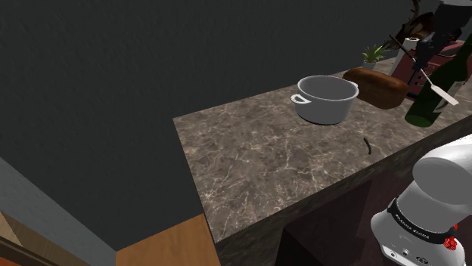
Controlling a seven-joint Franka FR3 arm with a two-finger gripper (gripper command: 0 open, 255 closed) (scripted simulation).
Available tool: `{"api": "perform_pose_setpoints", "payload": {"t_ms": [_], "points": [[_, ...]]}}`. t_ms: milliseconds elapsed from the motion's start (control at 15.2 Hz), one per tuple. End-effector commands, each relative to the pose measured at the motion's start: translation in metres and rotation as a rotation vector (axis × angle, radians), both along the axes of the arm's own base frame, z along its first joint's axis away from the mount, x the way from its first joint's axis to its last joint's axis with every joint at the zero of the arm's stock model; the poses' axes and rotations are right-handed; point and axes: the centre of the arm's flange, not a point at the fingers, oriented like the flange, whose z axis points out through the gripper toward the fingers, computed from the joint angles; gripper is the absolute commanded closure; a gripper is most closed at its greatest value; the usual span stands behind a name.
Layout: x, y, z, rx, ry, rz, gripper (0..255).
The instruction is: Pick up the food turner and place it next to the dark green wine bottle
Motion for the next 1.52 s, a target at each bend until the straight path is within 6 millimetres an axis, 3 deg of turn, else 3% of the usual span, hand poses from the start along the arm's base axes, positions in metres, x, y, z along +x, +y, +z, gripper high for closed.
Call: {"api": "perform_pose_setpoints", "payload": {"t_ms": [0,1452], "points": [[0.0,0.001,-0.011,0.0,0.0,0.0,255],[0.0,0.001,-0.127,0.0,0.0,0.0,255]]}}
